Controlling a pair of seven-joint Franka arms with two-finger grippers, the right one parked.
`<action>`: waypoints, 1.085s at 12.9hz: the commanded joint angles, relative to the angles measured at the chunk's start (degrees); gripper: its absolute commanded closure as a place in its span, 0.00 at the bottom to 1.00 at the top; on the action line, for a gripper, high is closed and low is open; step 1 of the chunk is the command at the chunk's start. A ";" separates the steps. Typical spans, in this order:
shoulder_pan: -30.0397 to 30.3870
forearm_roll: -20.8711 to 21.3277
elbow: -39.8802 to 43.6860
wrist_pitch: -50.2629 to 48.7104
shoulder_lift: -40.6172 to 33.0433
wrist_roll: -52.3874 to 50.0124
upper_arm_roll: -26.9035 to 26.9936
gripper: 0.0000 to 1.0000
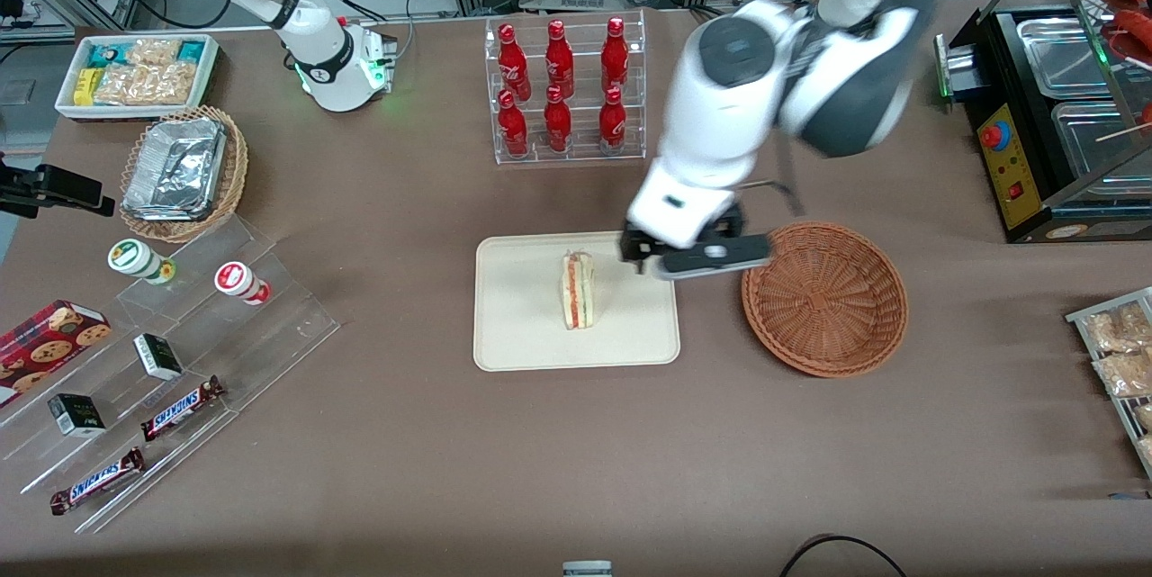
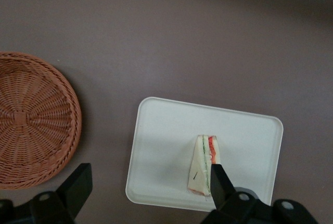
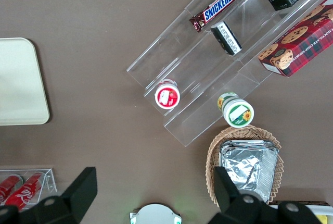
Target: Place sandwich from basket to tray
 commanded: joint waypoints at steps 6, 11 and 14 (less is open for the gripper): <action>13.88 -3.43 -1.52 -14.10 -9.27 13.73 -0.42 0.00; 19.08 -3.34 -2.31 -21.58 -13.75 27.79 1.76 0.00; 19.43 -3.43 -2.14 -23.08 -14.99 36.34 5.81 0.00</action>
